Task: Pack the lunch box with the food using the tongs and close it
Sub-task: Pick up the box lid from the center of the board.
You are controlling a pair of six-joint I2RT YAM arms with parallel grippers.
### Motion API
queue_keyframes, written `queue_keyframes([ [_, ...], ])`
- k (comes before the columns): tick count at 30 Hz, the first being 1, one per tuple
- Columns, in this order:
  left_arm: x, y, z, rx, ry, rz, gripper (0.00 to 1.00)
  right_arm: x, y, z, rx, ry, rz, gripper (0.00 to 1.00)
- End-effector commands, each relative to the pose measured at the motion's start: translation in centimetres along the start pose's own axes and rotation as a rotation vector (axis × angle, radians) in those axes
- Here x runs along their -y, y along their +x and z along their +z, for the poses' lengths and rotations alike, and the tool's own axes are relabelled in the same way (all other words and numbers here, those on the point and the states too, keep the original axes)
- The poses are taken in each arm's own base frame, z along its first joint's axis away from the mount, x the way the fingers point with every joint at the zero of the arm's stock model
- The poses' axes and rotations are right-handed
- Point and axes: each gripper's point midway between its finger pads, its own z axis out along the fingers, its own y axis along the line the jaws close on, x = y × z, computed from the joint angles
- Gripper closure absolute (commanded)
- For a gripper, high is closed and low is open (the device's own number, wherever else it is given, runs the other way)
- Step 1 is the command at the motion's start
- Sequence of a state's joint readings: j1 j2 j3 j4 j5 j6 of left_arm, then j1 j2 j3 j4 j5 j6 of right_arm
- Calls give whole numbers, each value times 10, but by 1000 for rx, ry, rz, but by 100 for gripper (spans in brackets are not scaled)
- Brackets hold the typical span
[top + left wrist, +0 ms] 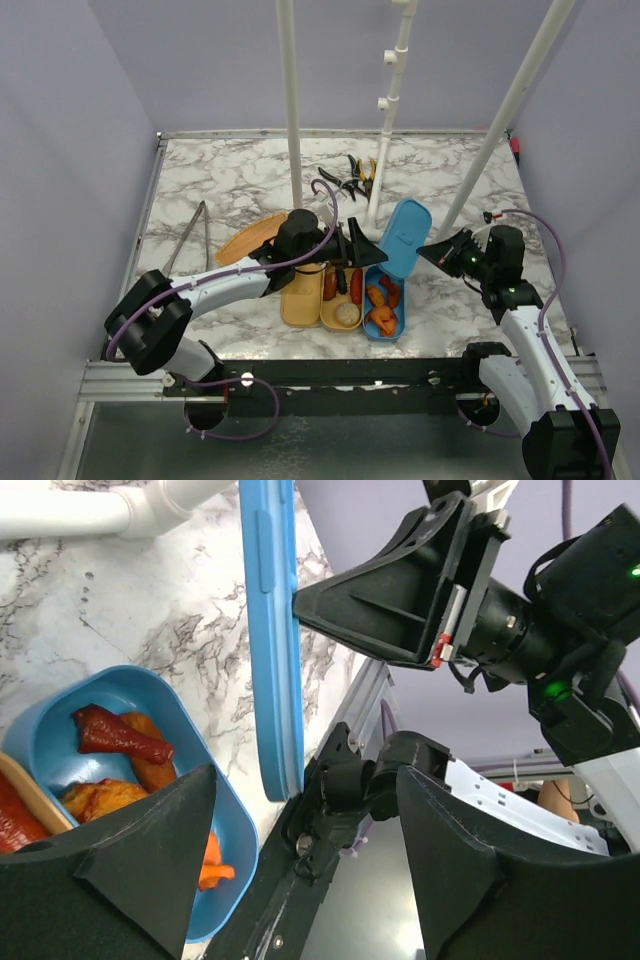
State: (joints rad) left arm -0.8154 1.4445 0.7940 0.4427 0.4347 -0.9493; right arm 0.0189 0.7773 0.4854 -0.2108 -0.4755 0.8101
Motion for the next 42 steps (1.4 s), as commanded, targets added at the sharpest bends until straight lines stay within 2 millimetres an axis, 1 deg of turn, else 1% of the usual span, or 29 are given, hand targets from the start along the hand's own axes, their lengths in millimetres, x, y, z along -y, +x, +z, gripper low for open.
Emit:
queue_keyframes([
  [1,11,-7,20,18,21,28,26,-31,-9,-4,14,-124,-54,99],
  [3,13,-6,26,11,25,31,27,-31,-10,-3,15,-126,-52,99],
  [4,13,-4,28,7,25,34,29,-30,-9,-3,14,-123,-52,99],
  [7,15,0,33,-8,33,56,50,-23,-9,2,17,-103,-49,99],
  [9,13,2,35,-4,24,70,63,-22,-9,4,17,-106,-44,99],
  [13,7,2,39,7,-45,138,94,-14,-8,8,17,-80,-38,99],
  [14,6,1,39,11,-68,160,100,-12,-8,9,15,-71,-39,99],
  [15,4,1,39,16,-95,191,100,-10,-8,10,14,-61,-37,99],
  [16,3,1,39,20,-120,230,100,-7,-7,11,9,-50,-37,97],
  [19,0,-3,35,54,-242,384,100,-2,-8,10,5,-12,-28,64],
  [21,-2,-8,29,86,-342,501,100,0,-10,7,18,14,-10,47],
  [23,-3,-14,21,115,-420,582,100,-2,-12,4,31,23,10,36],
  [26,1,-22,10,164,-514,675,100,-10,-13,-2,33,29,77,33],
  [27,0,-22,6,168,-552,704,100,-14,-14,-4,31,25,103,33],
  [29,-5,-27,-2,187,-625,746,100,-23,-15,-8,31,6,149,32],
  [31,-13,-31,-8,190,-702,774,100,-33,-18,-13,39,-19,185,32],
  [33,-17,-32,-11,189,-754,799,100,-47,-22,-18,44,-61,204,32],
  [37,-16,-26,-9,170,-786,848,100,-75,-34,-24,42,-142,217,32],
  [42,-6,-10,5,107,-738,911,100,-99,-54,-29,71,-136,133,32],
])
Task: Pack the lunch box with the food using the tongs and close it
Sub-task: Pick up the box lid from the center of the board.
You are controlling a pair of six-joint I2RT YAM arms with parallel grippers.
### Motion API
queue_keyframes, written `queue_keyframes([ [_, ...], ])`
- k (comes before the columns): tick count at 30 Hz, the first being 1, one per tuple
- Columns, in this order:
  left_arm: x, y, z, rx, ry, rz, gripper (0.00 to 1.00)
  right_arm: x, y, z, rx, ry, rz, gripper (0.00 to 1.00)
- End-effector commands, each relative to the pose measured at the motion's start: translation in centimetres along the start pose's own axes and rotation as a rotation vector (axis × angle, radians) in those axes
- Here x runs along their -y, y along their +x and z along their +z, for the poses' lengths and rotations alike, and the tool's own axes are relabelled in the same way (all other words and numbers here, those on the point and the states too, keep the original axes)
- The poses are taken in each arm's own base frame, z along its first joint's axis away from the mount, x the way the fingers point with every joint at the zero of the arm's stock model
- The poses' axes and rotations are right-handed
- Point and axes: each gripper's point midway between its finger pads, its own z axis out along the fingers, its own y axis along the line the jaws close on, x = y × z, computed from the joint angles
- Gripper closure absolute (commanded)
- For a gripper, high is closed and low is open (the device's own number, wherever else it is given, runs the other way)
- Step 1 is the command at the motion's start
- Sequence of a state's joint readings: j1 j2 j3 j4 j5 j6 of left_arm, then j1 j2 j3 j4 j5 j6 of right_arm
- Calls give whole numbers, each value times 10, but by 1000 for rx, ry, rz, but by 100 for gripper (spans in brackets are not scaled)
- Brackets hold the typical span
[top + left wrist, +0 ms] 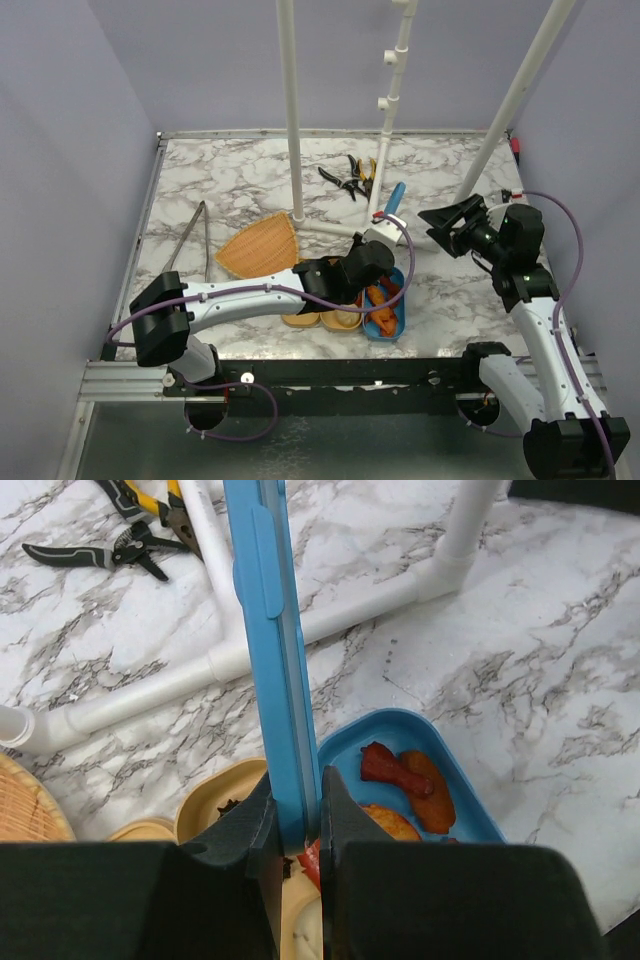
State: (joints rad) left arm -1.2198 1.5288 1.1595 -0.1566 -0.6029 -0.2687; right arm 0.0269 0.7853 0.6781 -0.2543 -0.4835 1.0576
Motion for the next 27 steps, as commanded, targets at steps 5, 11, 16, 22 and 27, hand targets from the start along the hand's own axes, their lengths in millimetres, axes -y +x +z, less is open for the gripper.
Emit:
queue_keyframes([
  [5,30,-5,-4,9,30,140,100,-36,-11,10,-12,16,-69,32],
  [11,43,-2,-6,11,30,177,100,-24,8,37,-54,119,-81,36],
  [16,36,-1,-7,12,-53,207,100,1,7,42,-15,208,-64,51],
  [22,30,9,1,-35,-136,263,100,6,4,42,12,229,-58,69],
  [27,34,12,7,-54,-151,264,100,9,3,40,22,246,-75,67],
])
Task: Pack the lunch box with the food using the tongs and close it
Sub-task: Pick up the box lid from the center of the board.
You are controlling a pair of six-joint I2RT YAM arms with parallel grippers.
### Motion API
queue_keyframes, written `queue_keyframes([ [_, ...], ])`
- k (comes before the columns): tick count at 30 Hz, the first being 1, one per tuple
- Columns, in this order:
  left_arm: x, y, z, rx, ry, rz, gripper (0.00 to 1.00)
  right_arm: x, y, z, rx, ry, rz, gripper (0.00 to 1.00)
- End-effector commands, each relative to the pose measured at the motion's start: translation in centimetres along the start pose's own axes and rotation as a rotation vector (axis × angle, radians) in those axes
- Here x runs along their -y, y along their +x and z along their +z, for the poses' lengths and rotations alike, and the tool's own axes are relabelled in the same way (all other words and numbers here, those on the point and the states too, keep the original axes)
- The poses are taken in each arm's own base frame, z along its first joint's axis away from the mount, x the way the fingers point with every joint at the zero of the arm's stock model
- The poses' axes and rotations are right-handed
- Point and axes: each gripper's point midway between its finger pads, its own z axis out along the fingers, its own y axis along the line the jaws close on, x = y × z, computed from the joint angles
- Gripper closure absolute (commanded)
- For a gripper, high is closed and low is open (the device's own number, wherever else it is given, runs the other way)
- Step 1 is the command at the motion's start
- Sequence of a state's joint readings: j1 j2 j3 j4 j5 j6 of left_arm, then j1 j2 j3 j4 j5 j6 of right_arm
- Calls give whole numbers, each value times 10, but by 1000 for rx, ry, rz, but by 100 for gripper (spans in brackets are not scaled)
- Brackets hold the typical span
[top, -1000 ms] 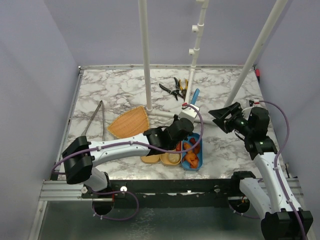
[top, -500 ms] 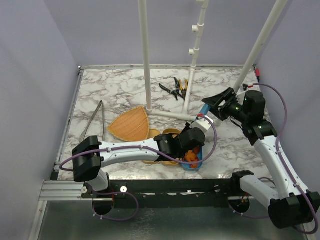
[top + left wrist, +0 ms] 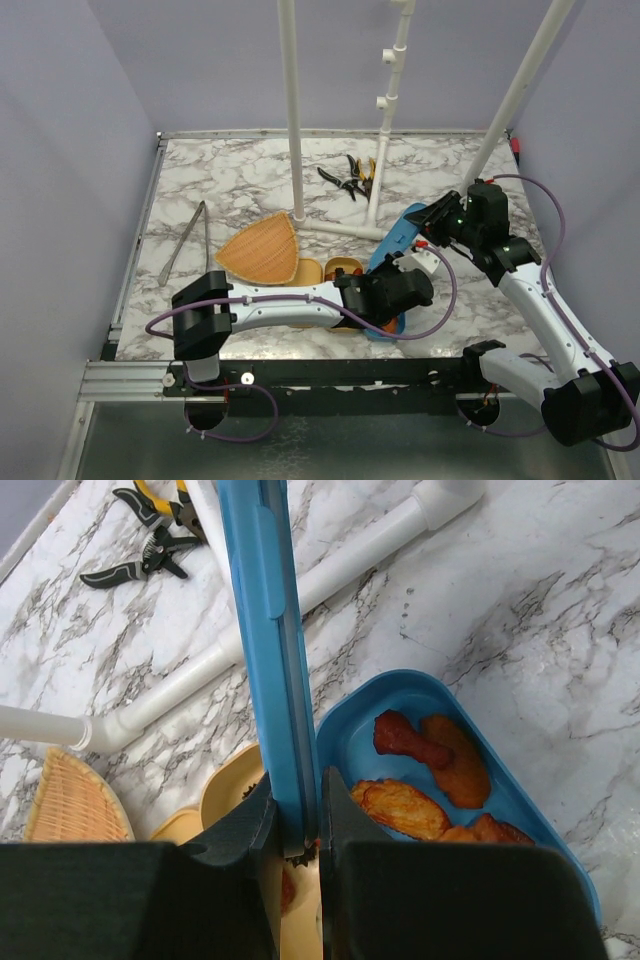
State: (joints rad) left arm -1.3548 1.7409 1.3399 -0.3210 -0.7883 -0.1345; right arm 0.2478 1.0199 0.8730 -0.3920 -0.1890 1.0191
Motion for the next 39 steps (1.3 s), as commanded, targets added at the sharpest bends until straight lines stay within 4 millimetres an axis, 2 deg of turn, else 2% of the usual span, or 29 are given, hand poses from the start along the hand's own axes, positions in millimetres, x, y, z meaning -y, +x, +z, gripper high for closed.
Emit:
queue_keyframes([
  [1,-5,-14,0,16,-58,-65,100,7,-5,0,41,33,-1,65],
  [7,1,-17,5,9,-61,-77,100,9,-2,-3,44,35,0,63],
  [11,3,-18,8,0,-72,-79,100,7,-1,-7,44,24,1,78],
  [15,6,-19,9,-3,-60,-89,100,10,0,-8,45,33,-7,99],
  [19,5,-20,5,-1,-35,-88,53,16,-2,-8,71,42,-40,99],
  [20,4,-20,4,-2,-23,-76,45,16,-3,-8,76,32,-55,99],
  [22,-2,-20,2,-4,-5,-61,37,12,-5,-10,86,15,-93,100],
  [24,-6,-17,-2,-4,24,-63,32,15,-8,-12,96,29,-133,100],
  [29,8,-29,-22,33,225,-98,30,24,-11,-16,116,60,-234,100],
  [35,19,-42,-56,-1,595,-253,27,41,-12,-24,106,112,-401,99],
  [37,13,-40,-64,-32,701,-330,27,41,-5,-29,75,97,-445,99],
  [39,-2,-36,-65,-54,736,-403,27,38,2,-36,47,59,-483,99],
])
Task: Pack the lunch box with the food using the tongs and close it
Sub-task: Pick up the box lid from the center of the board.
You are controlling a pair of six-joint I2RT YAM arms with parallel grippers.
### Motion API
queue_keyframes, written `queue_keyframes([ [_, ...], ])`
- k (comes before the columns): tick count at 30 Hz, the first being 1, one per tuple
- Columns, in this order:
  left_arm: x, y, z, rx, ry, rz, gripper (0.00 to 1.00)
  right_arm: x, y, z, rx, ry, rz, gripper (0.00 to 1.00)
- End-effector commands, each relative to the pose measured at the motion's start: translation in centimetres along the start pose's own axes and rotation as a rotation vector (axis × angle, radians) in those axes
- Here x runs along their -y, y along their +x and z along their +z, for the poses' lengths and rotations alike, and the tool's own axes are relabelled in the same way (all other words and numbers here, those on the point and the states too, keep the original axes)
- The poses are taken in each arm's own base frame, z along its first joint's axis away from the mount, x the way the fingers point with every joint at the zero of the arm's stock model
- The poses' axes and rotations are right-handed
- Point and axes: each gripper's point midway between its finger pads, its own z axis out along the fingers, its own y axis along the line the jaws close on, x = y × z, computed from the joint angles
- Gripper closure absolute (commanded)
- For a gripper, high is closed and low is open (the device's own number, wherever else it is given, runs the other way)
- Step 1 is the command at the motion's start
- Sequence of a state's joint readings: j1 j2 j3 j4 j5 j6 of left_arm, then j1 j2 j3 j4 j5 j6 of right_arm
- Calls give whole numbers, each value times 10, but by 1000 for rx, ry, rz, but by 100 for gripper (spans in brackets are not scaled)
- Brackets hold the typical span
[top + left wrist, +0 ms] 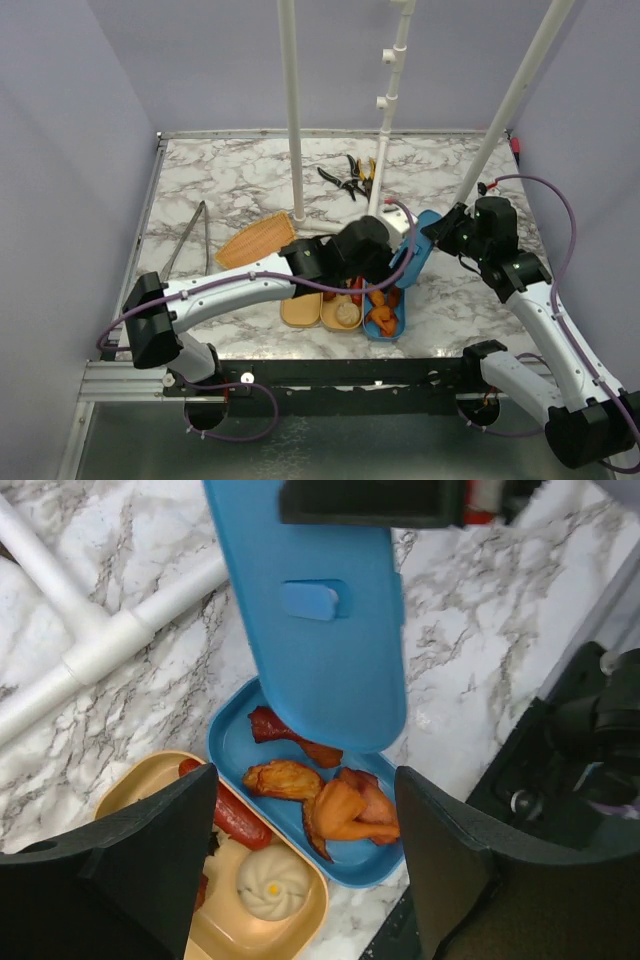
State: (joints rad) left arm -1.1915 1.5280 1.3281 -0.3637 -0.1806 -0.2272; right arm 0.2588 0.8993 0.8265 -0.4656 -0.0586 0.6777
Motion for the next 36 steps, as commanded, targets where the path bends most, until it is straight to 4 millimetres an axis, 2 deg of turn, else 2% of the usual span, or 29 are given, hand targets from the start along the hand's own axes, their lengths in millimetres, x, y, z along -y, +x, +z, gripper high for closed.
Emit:
queue_keyframes([
  [1,-3,6,-23,-55,237,-204,27,-3,12,-18,-41,-67,-150,99],
  [4,-23,6,-25,-33,267,-299,28,-21,26,-27,-99,-197,-188,99],
  [9,-28,-4,-38,37,393,-362,29,-53,54,-38,-239,-433,-207,99],
  [14,-49,-2,-50,72,398,-417,29,-57,76,-38,-350,-518,-184,99],
  [18,-45,4,-48,87,432,-465,30,-66,87,-46,-401,-615,-171,99],
  [23,-46,4,-46,127,473,-485,31,-81,94,-63,-453,-755,-171,99],
  [27,-48,-4,-58,156,544,-485,31,-87,89,-73,-437,-788,-182,99],
  [31,-39,-11,-72,181,617,-457,31,-93,85,-80,-416,-814,-188,99],
  [36,-41,-3,-70,159,609,-465,31,-103,82,-89,-406,-878,-164,99],
])
